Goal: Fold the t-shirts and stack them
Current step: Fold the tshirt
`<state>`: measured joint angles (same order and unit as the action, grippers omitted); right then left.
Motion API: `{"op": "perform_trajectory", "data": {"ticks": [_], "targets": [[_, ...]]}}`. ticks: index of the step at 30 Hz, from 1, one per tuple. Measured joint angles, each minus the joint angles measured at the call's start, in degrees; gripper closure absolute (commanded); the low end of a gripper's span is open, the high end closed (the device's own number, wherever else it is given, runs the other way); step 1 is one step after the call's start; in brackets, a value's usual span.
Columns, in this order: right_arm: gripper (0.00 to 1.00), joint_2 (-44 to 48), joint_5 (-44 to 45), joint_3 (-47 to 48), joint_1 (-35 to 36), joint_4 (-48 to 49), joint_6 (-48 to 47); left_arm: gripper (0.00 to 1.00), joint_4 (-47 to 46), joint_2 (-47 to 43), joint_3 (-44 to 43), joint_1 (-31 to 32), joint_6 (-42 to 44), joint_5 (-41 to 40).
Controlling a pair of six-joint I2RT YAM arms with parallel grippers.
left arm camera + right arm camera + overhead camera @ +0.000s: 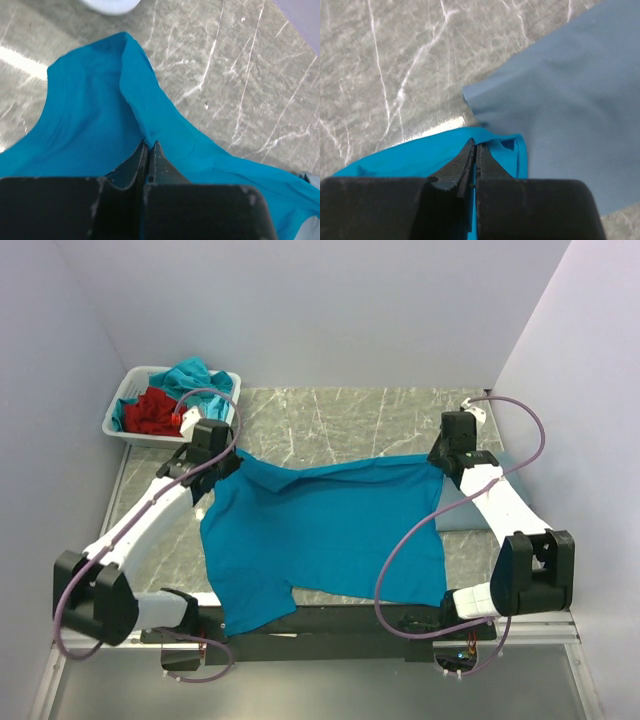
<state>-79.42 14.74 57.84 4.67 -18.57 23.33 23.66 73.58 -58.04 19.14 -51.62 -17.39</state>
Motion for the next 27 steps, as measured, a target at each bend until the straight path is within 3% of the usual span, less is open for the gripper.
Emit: {"op": "perform_trajectory", "data": {"ticks": [10, 18, 27], "targets": [[1.0, 1.8, -0.8, -0.1, 0.0, -6.0, 1.3, 0.99, 6.2, -7.7, 5.6, 2.3, -4.8, -4.0], [1.0, 9.6, -2.6, -5.2, -0.1, -12.6, 2.8, 0.99, 7.3, -8.6, 9.2, 2.3, -5.3, -3.9], [0.99, 10.3, -3.7, -8.9, -0.1, -16.3, 2.9, 1.0, 7.8, -10.0, 12.3, 2.3, -5.3, -3.4]]}}
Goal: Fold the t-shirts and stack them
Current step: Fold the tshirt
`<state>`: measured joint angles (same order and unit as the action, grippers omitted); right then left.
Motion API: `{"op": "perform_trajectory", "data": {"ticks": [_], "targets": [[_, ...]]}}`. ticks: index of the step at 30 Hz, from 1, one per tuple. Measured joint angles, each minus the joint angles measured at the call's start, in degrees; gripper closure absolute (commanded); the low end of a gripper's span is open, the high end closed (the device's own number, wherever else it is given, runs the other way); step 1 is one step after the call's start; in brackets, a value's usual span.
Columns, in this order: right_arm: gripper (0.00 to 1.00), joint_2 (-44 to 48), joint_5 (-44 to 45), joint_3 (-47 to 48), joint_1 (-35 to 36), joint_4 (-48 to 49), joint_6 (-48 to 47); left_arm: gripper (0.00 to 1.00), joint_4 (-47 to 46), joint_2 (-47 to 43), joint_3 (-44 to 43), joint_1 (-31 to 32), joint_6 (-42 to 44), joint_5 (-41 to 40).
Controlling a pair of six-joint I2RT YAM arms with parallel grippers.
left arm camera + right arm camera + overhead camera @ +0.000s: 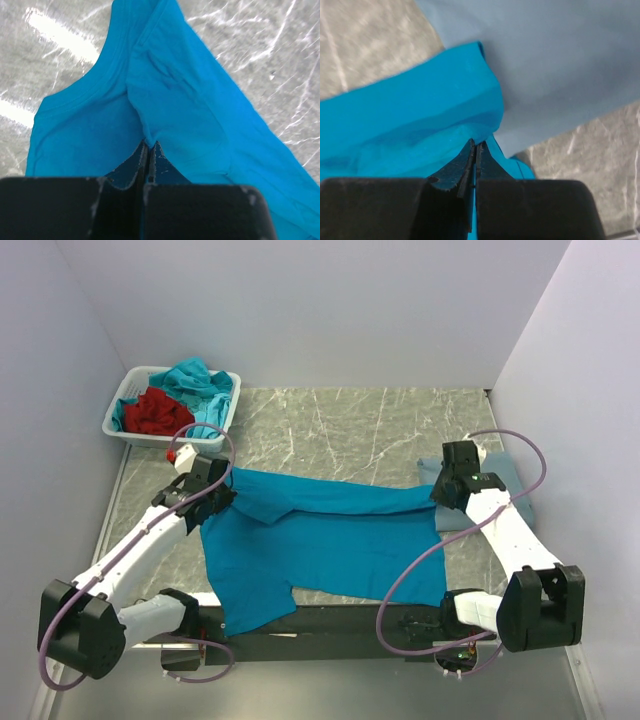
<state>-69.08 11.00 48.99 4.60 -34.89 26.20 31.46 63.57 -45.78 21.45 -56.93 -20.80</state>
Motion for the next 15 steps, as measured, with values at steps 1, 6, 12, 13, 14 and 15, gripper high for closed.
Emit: {"op": "perform_trajectory", "data": {"ticks": [1, 6, 12, 13, 14, 15], "targets": [[0.98, 0.0, 0.0, -0.5, 0.0, -0.5, 0.0, 0.99, 0.0, -0.2, 0.5, 0.0, 0.0, 0.2], [0.8, 0.1, 0.0, -2.8, 0.0, -1.8, 0.5, 0.99, -0.3, -0.3, 2.6, 0.0, -0.3, 1.0], [0.35, 1.3, -0.5, -3.7, 0.0, -2.8, 0.7, 0.99, -0.9, 0.0, 3.5, 0.0, -0.9, 1.2], [0.34, 2.0, -1.0, -3.7, 0.1, -2.8, 0.4, 0.99, -1.2, 0.3, 3.5, 0.0, -0.8, 1.4], [0.21, 3.0, -1.4, -3.7, 0.4, -2.6, 0.0, 0.99, -1.7, 0.7, 3.5, 0.0, -0.8, 1.4], [0.15, 4.1, -1.9, -3.7, 0.7, -2.5, -0.4, 0.99, -2.0, 1.1, 3.5, 0.0, -0.8, 1.5]]}}
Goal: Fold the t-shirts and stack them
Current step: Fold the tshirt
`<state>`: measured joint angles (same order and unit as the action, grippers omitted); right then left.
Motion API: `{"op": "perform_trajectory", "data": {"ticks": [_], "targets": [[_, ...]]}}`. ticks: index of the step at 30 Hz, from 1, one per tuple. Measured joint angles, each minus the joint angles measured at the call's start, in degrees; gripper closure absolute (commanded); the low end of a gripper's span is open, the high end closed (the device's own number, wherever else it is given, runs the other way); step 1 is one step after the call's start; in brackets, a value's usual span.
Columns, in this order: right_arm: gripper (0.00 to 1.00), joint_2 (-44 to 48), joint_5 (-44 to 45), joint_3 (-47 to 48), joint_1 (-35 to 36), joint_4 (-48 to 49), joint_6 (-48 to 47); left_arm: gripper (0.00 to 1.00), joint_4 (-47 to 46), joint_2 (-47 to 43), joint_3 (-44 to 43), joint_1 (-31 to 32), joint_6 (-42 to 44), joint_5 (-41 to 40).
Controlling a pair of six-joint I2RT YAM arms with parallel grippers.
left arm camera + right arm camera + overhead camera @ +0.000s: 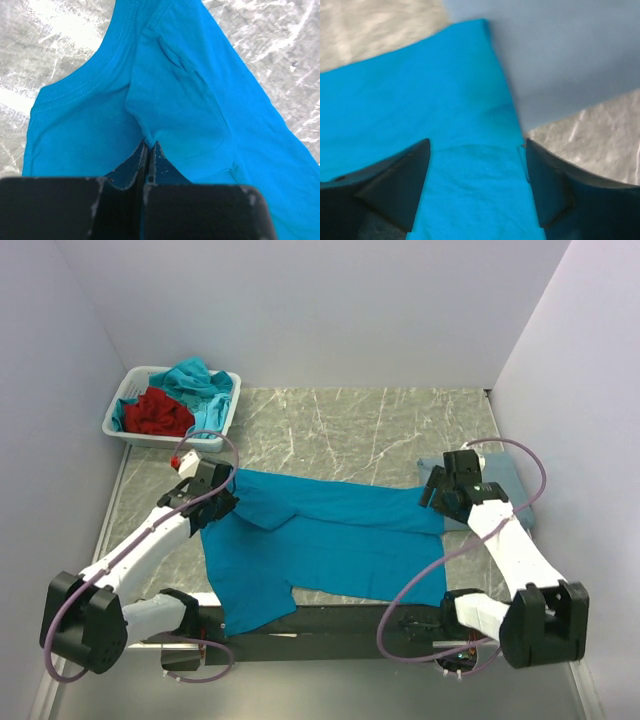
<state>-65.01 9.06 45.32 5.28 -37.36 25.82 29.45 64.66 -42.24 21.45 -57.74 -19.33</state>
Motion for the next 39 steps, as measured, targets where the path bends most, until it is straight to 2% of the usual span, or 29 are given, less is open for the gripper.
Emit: {"op": "perform_trajectory", "data": {"ticks": [3, 6, 10, 16, 20, 21, 30, 34, 39], "targets": [[0.14, 3.3, -1.1, 0.6, 3.4, 0.4, -1.7, 0.99, -0.7, 2.4, -0.2, 0.0, 0.1, 0.0], [0.14, 4.1, -2.0, 2.8, 11.5, 2.1, -2.8, 0.99, -1.8, 5.9, -1.4, -0.4, 0.5, 0.6], [0.18, 0.2, -6.1, 4.7, 22.7, 8.3, -3.2, 0.99, -4.0, 10.9, -4.8, -1.8, 1.6, 2.8], [0.23, -17.8, -10.9, 12.3, 39.1, 17.1, -1.2, 0.99, -8.9, 19.2, -10.9, -3.8, 3.1, 6.1], [0.3, -29.4, -11.1, 20.3, 45.9, 20.1, 0.0, 0.99, -11.6, 25.4, -13.8, -5.4, 3.7, 9.2], [0.35, -31.8, -11.1, 22.1, 47.1, 20.8, 0.3, 0.99, -12.1, 26.8, -14.2, -5.8, 3.7, 9.9], [0.44, -46.7, -13.2, 32.0, 50.9, 26.4, 2.2, 0.99, -12.9, 31.7, -14.6, -7.5, 4.1, 13.3], [0.44, -50.5, -11.8, 34.4, 51.5, 26.2, 2.4, 0.99, -13.6, 31.8, -14.6, -7.6, 4.1, 14.2], [0.54, -52.6, -8.0, 35.6, 51.7, 25.3, 2.4, 0.99, -14.0, 31.8, -14.5, -7.8, 4.0, 15.0]]}}
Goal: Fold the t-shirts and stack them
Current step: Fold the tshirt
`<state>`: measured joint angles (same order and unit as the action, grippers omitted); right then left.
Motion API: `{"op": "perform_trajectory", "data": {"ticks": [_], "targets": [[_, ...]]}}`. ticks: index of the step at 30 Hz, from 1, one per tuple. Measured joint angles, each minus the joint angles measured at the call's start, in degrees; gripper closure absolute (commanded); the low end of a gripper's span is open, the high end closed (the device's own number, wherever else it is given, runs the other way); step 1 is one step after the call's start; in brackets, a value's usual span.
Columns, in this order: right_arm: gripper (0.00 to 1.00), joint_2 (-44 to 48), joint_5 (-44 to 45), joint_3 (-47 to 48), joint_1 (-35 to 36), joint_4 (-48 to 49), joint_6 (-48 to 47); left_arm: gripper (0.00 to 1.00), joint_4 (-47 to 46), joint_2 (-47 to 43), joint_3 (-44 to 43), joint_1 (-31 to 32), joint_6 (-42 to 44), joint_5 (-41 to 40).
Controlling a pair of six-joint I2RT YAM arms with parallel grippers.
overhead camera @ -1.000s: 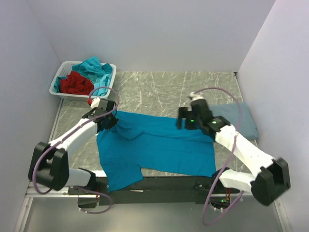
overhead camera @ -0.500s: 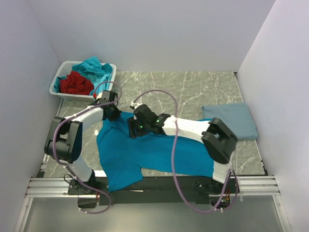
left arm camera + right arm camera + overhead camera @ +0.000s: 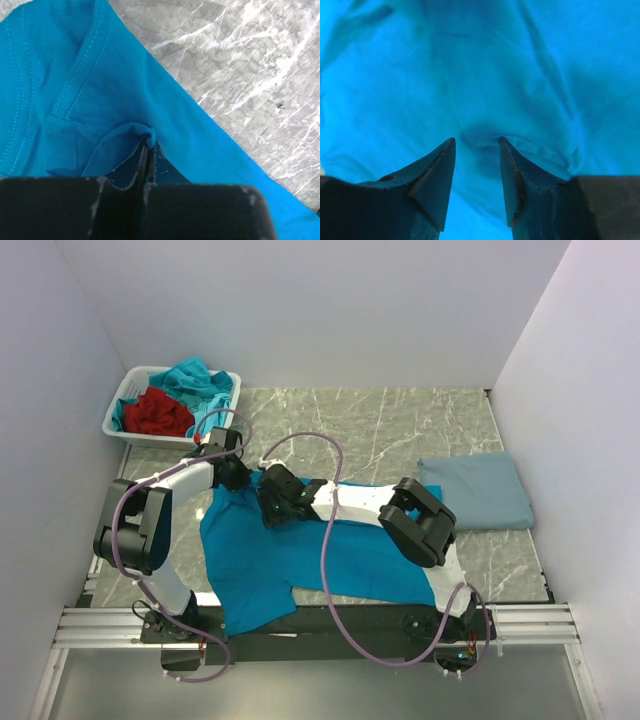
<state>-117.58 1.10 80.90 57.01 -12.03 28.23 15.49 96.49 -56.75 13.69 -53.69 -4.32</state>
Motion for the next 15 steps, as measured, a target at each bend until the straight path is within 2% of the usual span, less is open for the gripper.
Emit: {"op": "perform_trajectory", "data": {"ticks": [3, 9, 10, 11, 15], "targets": [[0.6, -1.2, 2.2, 0.8, 0.1, -0.4, 0.4, 0.99, -0.2, 0.0, 0.3, 0.0, 0.0, 0.2], [0.62, -2.8, 6.3, 3.2, 0.7, -1.8, 1.6, 0.99, -0.3, 0.0, 0.7, 0.0, 0.0, 0.4], [0.67, -3.4, 6.9, 3.9, 0.8, -1.8, 1.8, 0.99, -0.3, 0.0, 0.9, 0.0, 0.0, 0.4], [0.82, -3.9, 7.5, 4.4, 1.0, -1.8, 1.9, 0.99, -0.3, 0.0, 1.1, 0.0, 0.0, 0.4], [0.93, -4.2, 9.8, 4.7, 1.5, -2.5, 2.6, 0.99, -0.2, 0.0, 1.6, 0.0, 0.0, 0.5]]}}
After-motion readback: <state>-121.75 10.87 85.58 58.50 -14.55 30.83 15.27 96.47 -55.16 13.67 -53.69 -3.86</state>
